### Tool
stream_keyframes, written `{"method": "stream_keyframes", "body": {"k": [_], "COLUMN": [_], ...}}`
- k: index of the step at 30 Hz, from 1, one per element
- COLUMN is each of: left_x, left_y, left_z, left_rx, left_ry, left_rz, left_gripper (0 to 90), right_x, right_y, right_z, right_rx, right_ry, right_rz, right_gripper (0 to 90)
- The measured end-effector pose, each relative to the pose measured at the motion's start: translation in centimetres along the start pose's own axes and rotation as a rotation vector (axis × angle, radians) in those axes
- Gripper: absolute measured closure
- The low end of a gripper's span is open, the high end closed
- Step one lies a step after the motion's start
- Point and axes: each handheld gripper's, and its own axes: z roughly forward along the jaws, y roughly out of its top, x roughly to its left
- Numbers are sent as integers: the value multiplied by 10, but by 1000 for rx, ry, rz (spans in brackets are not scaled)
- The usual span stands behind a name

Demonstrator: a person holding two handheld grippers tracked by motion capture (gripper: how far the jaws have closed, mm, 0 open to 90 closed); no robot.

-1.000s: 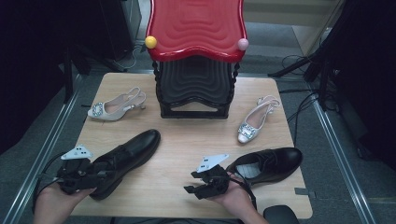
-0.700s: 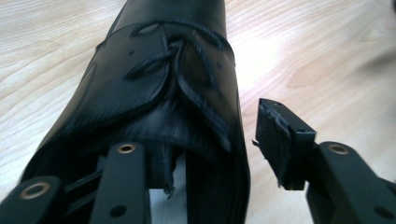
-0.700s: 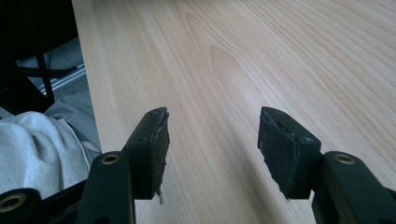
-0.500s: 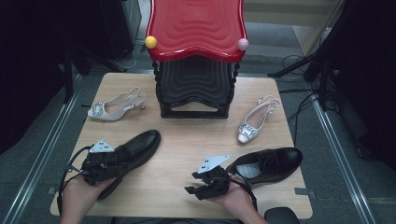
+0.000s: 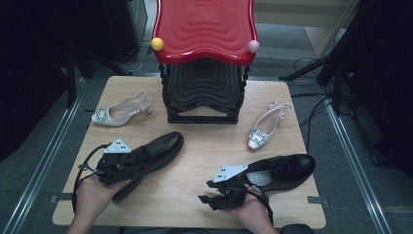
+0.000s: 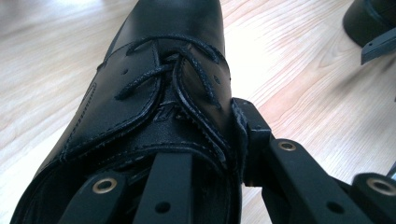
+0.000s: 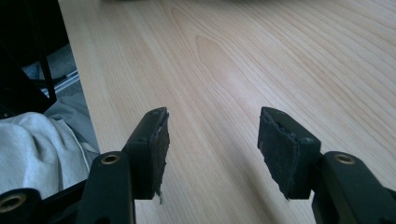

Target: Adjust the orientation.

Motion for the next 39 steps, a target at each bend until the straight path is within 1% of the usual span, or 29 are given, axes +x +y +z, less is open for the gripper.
{"method": "stream_keyframes", "body": {"k": [3, 6, 8, 11, 13, 18, 20, 23, 26, 27, 29, 31, 32, 33, 36, 37, 39], "left_x": [-2, -5, -8, -13, -17, -26, -28, -32, -36, -38, -41, -45, -47, -49, -48, -47, -46], "left_y": [7, 14, 18, 24, 28, 41, 45, 51, 56, 58, 60, 61, 60, 60, 56, 55, 55], "left_z": [4, 11, 16, 23, 28, 40, 45, 53, 61, 64, 71, 77, 79, 80, 81, 80, 78], "left_rx": [-2, 5, 8, 13, 19, 28, 32, 36, 38, 39, 50, 63, 66, 69, 79, 70, 71], "left_ry": [-19, -34, -46, -62, -77, -98, -106, -113, -135, -141, -143, -137, -126, -131, -128, -132, -130], "left_rz": [8, 25, 32, 55, 57, 81, 80, 81, 98, 93, 92, 107, 121, 120, 144, 133, 134], "left_gripper": [775, 775, 774, 772, 771, 767, 764, 760, 760, 760, 757, 758, 756, 755, 748, 733, 698], "right_x": [0, 0, 0, 0, 0, 1, 1, 0, 1, 1, 2, 3, 3, 3, 3, 3, 3], "right_y": [-4, -7, -9, -11, -13, -16, -17, -18, -19, -19, -19, -18, -18, -17, -15, -14, -12], "right_z": [-3, -7, -9, -11, -12, -14, -16, -17, -18, -18, -18, -17, -16, -16, -12, -11, -8], "right_rx": [-3, -4, -8, -10, -10, -11, -15, -21, -25, -28, -34, -38, -41, -43, -49, -54, -67], "right_ry": [-12, -27, -35, -44, -50, -67, -72, -75, -67, -63, -63, -61, -61, -58, -63, -63, -58], "right_rz": [13, 24, 30, 37, 43, 58, 60, 64, 68, 70, 65, 64, 61, 59, 68, 69, 75], "right_gripper": [439, 439, 438, 438, 438, 436, 436, 436, 444, 445, 445, 447, 447, 447, 449, 451, 451]}}
